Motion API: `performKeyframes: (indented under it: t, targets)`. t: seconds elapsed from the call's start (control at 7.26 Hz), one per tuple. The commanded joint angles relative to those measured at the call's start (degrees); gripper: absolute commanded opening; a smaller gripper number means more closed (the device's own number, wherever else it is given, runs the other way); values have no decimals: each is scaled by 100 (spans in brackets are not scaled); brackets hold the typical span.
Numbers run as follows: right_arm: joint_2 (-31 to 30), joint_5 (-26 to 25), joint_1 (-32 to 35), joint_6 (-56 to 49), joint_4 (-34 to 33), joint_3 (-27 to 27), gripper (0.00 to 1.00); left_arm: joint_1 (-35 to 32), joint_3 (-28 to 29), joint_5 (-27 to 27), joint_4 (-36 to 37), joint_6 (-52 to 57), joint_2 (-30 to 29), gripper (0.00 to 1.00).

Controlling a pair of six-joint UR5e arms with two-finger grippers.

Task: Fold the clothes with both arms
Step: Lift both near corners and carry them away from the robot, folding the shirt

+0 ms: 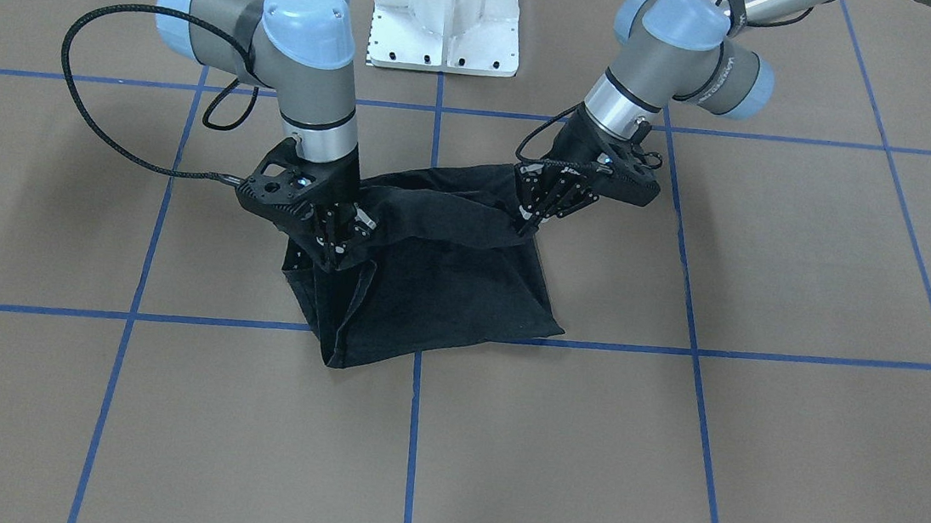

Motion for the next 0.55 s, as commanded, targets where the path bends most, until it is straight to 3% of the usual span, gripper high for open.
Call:
performKeyframes:
  t: [0.0, 0.41]
  targets:
    - [174, 13, 116, -125, 96, -430, 0, -137, 343, 12, -26, 288, -41, 0]
    - [392, 4, 169, -265, 668, -1289, 0, -172, 721, 29, -26, 561, -137, 0]
